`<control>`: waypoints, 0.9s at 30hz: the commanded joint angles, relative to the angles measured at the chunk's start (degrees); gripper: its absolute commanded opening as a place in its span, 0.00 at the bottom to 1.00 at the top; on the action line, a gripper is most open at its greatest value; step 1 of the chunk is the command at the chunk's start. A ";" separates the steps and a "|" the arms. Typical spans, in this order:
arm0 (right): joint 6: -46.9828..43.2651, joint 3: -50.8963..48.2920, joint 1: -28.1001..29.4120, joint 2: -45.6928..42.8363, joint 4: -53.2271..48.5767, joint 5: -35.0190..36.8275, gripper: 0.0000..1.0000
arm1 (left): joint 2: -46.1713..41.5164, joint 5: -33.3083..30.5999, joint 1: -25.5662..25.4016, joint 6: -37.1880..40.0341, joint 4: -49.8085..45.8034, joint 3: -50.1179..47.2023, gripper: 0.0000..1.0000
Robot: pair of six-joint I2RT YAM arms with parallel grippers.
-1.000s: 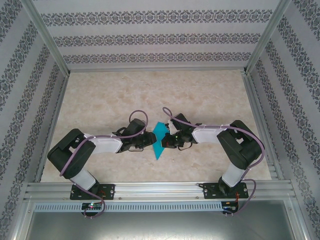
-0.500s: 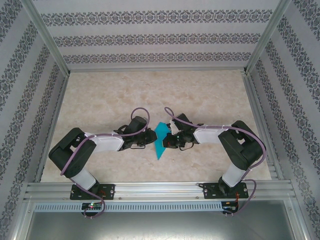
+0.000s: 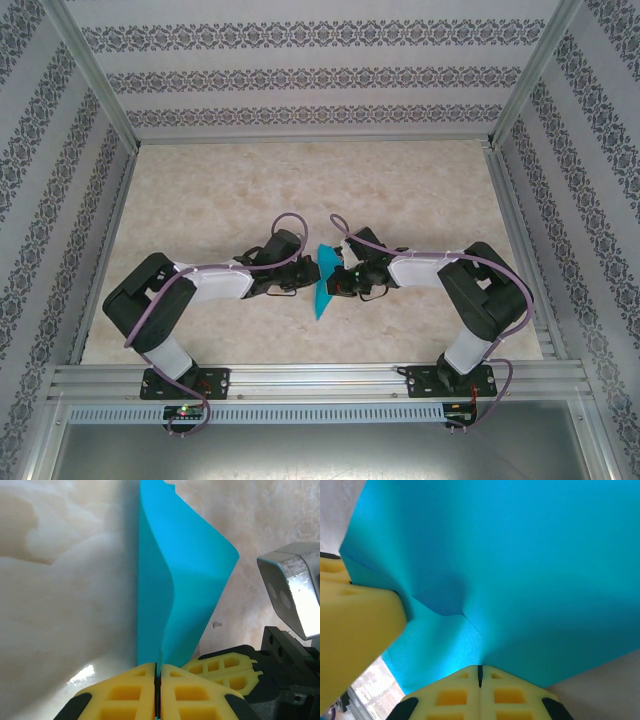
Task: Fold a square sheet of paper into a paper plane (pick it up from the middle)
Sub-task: Fold the wing for the fifth time at the center of the table.
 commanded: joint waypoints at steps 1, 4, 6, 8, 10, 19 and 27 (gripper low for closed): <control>0.51 -1.09 -0.88 -0.19 -1.73 2.40 0.05 | 1.76 1.44 -1.28 1.65 -1.42 1.76 0.12; 0.76 -1.16 -0.88 -0.51 -1.68 2.40 0.04 | 2.96 1.71 -1.71 1.57 -1.13 2.51 0.11; 0.77 -1.15 -0.97 -0.71 -1.58 2.40 0.05 | 3.68 1.84 -2.02 1.41 -0.82 3.06 0.11; 1.03 -1.42 -1.05 -0.84 -1.05 2.32 0.05 | 4.20 1.70 -2.11 1.22 -0.56 3.29 0.11; 1.46 -1.82 -1.21 -1.01 -0.30 2.05 0.05 | 4.52 1.27 -2.11 1.05 -0.48 3.49 0.11; 4.76 -4.11 -2.27 -1.75 5.30 -0.75 0.05 | 6.98 -0.90 -2.11 -0.12 1.12 4.10 0.11; 4.50 -3.79 -3.65 -5.28 1.95 0.37 0.06 | 8.35 -1.16 -2.11 0.16 1.12 4.28 0.11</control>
